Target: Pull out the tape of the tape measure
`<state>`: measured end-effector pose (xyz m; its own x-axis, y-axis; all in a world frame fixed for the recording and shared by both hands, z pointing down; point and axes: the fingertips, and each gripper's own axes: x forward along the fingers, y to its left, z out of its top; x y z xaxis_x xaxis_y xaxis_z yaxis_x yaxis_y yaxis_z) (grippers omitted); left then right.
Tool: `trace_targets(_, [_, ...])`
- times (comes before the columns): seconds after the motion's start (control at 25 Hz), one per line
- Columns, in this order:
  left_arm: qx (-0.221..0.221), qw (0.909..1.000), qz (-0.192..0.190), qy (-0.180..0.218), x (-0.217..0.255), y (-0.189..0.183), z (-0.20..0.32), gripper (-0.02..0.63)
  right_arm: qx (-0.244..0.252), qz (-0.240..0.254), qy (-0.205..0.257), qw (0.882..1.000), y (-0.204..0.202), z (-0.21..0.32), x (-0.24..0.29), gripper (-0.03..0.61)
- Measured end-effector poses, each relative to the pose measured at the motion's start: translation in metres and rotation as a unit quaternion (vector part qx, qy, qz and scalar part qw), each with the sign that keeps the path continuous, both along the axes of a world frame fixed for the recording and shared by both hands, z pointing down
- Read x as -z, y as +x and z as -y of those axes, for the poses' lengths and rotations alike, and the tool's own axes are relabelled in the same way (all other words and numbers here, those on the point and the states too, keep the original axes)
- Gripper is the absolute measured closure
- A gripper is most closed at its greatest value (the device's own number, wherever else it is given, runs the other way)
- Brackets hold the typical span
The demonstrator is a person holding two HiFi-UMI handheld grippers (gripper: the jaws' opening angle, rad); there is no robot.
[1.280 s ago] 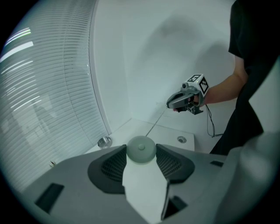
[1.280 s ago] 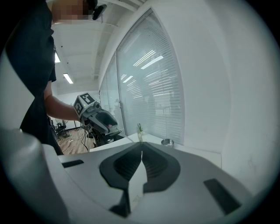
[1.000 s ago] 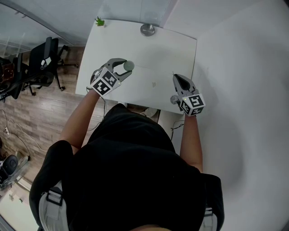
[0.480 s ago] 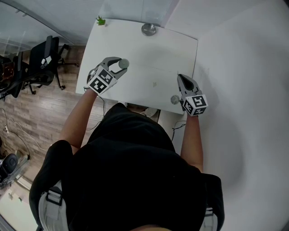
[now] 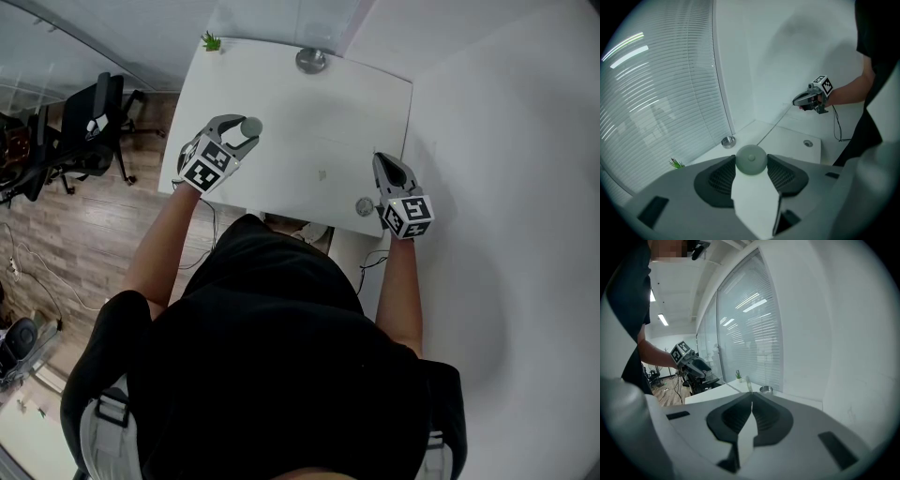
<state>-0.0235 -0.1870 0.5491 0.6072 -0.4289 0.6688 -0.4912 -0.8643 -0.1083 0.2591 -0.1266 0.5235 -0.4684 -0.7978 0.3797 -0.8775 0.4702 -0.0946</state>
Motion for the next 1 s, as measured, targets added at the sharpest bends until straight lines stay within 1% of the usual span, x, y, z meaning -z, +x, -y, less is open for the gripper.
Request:
trace_targets(0.36, [0.017,0.9998,-0.005,-0.009,-0.009,-0.006,0.0,0.391,-0.015,0.004,-0.005,1.0,0.007,-0.003,-0.005,0.571])
trace_targets(0.64, [0.018,0.9997,-0.004,-0.016,-0.014,-0.006,-0.002,0.39,-0.015,0.004,-0.016,1.0,0.006,-0.008,-0.013,0.571])
trace_targets(1.0, [0.017,0.9996,-0.001,-0.024,-0.038,-0.01,-0.012,0.39,-0.016,0.007,-0.046,0.999,0.003,-0.016,-0.044,0.569])
